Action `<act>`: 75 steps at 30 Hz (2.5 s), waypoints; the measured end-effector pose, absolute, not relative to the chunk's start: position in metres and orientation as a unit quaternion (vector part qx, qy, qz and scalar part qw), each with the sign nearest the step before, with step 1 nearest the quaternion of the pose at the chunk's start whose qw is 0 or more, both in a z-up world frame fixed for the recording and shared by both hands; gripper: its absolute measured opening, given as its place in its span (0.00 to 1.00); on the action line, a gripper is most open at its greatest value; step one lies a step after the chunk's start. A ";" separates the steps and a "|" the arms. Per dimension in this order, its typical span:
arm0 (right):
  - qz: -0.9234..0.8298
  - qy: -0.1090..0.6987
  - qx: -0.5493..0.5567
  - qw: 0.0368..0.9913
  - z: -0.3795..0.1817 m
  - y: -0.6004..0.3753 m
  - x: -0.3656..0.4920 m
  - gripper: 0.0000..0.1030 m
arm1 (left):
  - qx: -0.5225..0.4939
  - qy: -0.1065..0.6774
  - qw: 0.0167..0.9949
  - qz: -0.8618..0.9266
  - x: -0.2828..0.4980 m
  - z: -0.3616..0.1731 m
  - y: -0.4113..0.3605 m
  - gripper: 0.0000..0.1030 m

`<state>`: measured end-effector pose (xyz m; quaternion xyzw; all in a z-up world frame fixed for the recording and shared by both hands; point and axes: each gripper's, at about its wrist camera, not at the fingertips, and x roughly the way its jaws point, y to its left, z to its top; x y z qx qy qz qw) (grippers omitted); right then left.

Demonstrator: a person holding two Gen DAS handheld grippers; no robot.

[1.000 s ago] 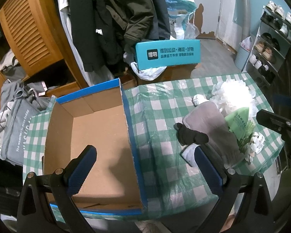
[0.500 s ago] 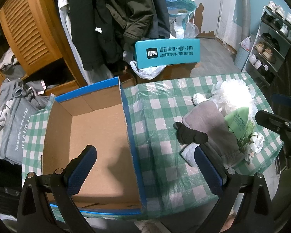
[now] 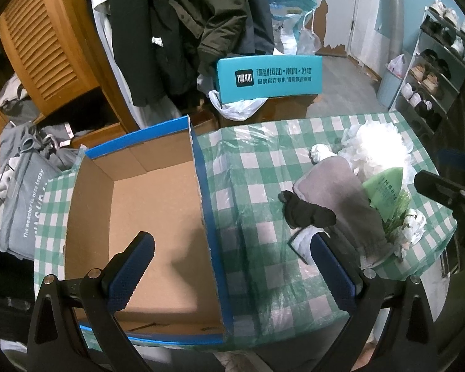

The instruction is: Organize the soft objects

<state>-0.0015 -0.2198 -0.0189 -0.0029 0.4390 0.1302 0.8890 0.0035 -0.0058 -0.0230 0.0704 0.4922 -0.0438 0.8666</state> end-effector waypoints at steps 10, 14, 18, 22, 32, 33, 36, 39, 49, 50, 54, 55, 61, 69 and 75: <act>0.118 0.444 0.005 0.888 -0.020 -0.231 0.002 0.98 | 0.064 0.504 0.860 -0.050 0.009 -0.027 -0.010 0.99; 0.115 0.446 0.005 0.888 -0.021 -0.233 0.004 0.98 | 0.062 0.506 0.859 -0.050 0.010 -0.029 -0.012 0.99; 0.113 0.449 0.008 0.886 -0.025 -0.238 0.007 0.98 | 0.064 0.509 0.857 -0.050 0.012 -0.032 -0.015 0.99; 0.109 0.455 0.005 0.884 -0.032 -0.242 0.012 0.98 | 0.062 0.517 0.852 -0.053 0.018 -0.037 -0.020 0.99; 0.093 0.481 0.011 0.872 -0.055 -0.261 0.026 0.98 | 0.045 0.552 0.830 -0.064 0.033 -0.066 -0.032 0.99; 0.093 0.483 0.010 0.870 -0.057 -0.263 0.026 0.98 | 0.045 0.557 0.827 -0.066 0.035 -0.070 -0.034 0.99; 0.090 0.491 0.005 0.867 -0.065 -0.266 0.026 0.98 | 0.043 0.567 0.819 -0.069 0.039 -0.079 -0.039 0.99; 0.085 0.495 0.000 0.865 -0.072 -0.269 0.027 0.98 | 0.048 0.575 0.814 -0.067 0.044 -0.088 -0.043 0.99; 0.067 0.518 -0.005 0.853 -0.101 -0.271 0.041 0.94 | 0.060 0.605 0.791 -0.073 0.053 -0.117 -0.058 0.99; 0.065 0.520 -0.004 0.852 -0.104 -0.271 0.043 0.94 | 0.060 0.607 0.789 -0.075 0.053 -0.119 -0.059 0.99; 0.059 0.531 -0.010 0.845 -0.115 -0.267 0.049 0.88 | 0.062 0.617 0.781 -0.079 0.057 -0.131 -0.064 0.99; 0.058 0.533 -0.011 0.844 -0.118 -0.266 0.050 0.87 | 0.071 0.615 0.782 -0.071 0.057 -0.132 -0.066 0.99; 0.054 0.545 -0.010 0.836 -0.129 -0.265 0.054 0.78 | 0.072 0.619 0.777 -0.084 0.058 -0.137 -0.074 0.99; 0.065 0.563 -0.018 0.824 -0.140 -0.260 0.052 0.42 | 0.069 0.636 0.762 -0.098 0.059 -0.154 -0.085 0.99; 0.073 0.559 -0.015 0.826 -0.134 -0.261 0.047 0.22 | 0.072 0.649 0.750 -0.107 0.059 -0.169 -0.086 0.76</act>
